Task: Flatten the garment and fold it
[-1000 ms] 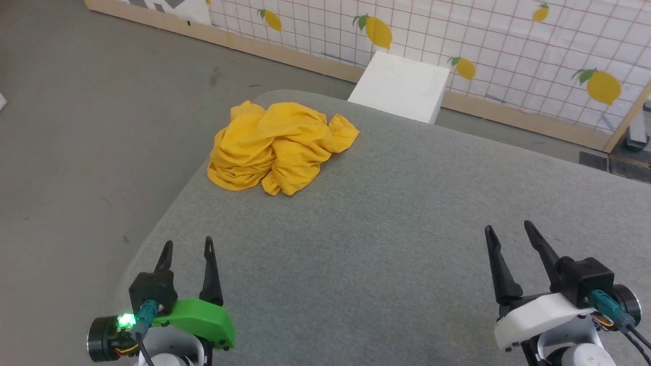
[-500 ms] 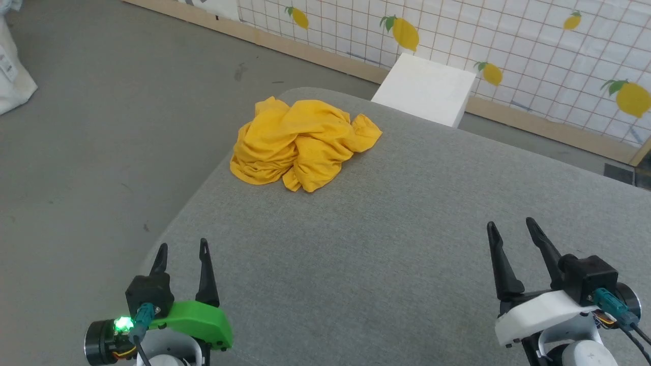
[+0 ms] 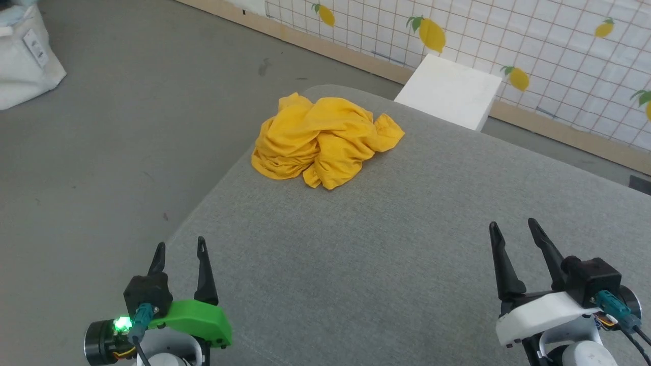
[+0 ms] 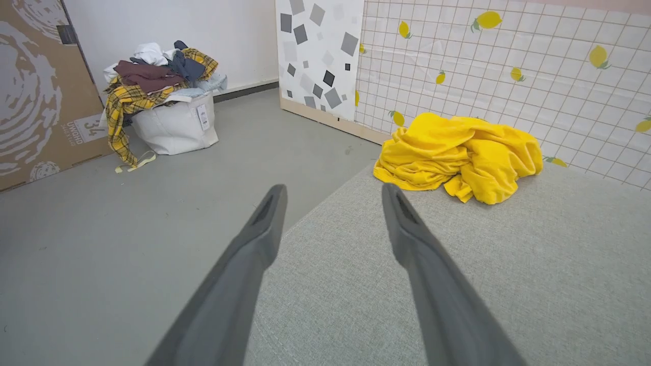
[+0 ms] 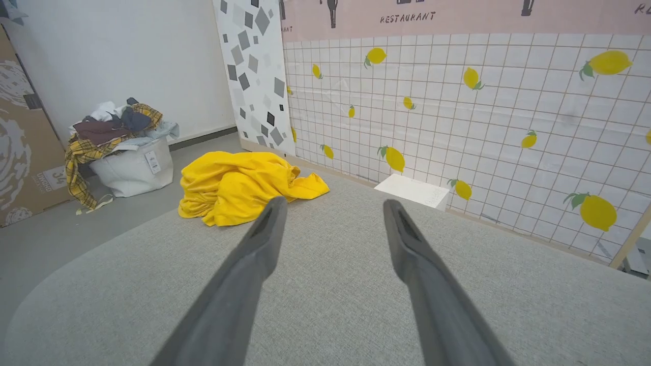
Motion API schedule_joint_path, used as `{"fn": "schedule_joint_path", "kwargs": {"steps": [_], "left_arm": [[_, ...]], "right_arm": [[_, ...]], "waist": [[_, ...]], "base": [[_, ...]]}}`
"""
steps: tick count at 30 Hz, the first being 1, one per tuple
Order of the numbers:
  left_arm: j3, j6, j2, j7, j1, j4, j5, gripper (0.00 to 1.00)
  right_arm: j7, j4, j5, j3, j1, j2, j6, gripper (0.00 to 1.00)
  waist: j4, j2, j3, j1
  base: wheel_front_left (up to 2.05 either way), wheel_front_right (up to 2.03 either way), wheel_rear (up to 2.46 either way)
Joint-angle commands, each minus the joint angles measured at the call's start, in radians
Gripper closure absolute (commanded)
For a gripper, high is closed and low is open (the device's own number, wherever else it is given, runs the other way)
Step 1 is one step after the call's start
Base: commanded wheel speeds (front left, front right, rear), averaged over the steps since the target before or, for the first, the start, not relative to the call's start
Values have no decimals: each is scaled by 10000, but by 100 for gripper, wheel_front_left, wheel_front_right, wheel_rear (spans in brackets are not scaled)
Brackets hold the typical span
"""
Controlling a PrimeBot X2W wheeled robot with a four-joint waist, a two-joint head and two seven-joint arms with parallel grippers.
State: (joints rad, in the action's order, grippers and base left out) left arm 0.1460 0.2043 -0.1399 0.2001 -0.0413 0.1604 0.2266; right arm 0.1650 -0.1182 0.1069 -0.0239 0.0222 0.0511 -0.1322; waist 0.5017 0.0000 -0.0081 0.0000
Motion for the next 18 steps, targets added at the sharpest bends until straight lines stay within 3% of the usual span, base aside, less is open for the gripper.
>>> {"fn": "schedule_joint_path", "kwargs": {"steps": [1, 10, 18], "left_arm": [[63, 108, -98, 104, -189, 72, 127, 0], [-28, -48, -69, 211, -757, 125, 924, 0], [-378, -843, -925, -1426, -3839, 559, 1788, 0]], "right_arm": [[99, -47, 88, -7, 223, -7, 14, 0], [73, 108, 19, 24, 539, -8, 15, 0], [-157, 628, -317, 382, 1493, -9, 15, 0]], "waist": [[103, 0, 30, 0], [1, 0, 794, 0], [-1377, 0, 2880, 0]], "base": [[0, 0, 0], [0, 0, 0], [0, 0, 0]]}}
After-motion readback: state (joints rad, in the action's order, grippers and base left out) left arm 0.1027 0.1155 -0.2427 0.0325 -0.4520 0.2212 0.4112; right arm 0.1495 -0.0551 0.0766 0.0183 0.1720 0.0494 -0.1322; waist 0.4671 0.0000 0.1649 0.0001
